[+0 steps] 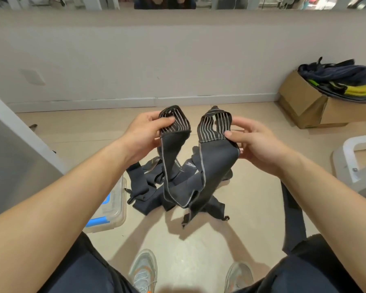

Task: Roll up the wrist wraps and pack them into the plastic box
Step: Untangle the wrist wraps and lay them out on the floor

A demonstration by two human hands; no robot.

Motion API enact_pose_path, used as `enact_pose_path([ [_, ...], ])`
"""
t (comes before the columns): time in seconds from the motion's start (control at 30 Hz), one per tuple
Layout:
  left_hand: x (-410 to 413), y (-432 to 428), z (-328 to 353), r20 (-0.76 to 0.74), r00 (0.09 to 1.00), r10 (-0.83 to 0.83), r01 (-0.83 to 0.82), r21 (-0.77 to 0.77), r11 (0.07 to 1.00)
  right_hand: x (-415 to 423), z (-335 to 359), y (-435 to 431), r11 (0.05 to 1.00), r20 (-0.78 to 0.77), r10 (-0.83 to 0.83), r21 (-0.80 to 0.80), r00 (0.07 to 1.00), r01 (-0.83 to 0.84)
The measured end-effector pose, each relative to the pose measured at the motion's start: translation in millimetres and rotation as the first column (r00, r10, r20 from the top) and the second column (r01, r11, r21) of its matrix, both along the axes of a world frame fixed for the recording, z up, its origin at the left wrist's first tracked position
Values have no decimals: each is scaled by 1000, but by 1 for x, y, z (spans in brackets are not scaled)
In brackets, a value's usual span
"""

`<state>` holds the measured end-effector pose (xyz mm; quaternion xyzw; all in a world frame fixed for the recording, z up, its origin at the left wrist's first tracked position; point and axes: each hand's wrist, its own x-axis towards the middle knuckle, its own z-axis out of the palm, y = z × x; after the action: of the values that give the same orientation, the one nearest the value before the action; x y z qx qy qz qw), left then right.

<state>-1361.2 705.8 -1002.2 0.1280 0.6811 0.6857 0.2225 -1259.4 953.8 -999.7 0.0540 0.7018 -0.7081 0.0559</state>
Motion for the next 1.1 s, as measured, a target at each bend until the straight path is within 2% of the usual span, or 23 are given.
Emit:
enact_pose_path([
  [0.17, 4, 3, -4, 61, 998, 33, -35, 24, 999, 0, -10, -21, 993, -5, 9, -118, 1000, -10],
  [0.33, 9, 8, -10, 134, 991, 16, -21, 38, 999, -6, -16, -28, 997, -33, -29, -66, 999, 27],
  [0.53, 8, 7, -16, 126, 992, 4, -7, 25, 1000, -10, -20, -27, 990, -62, -144, -16, 988, 143],
  [0.7, 6, 8, -18, 98, 994, 57, -55, -25, 998, -13, -22, -27, 998, -84, -63, 15, 994, 64],
  [0.8, 5, 11, -18, 111, 994, 16, -13, -25, 1000, -13, -21, -31, 999, -98, 0, 52, 995, 5],
  [0.93, 6, 12, -17, 148, 988, -54, 49, 41, 998, -15, -16, -35, 999, -85, 37, 39, 996, -34],
  [1.1, 8, 11, -14, 185, 978, -99, 81, 101, 992, -18, -18, -32, 1000, -83, 10, 26, 996, -8],
])
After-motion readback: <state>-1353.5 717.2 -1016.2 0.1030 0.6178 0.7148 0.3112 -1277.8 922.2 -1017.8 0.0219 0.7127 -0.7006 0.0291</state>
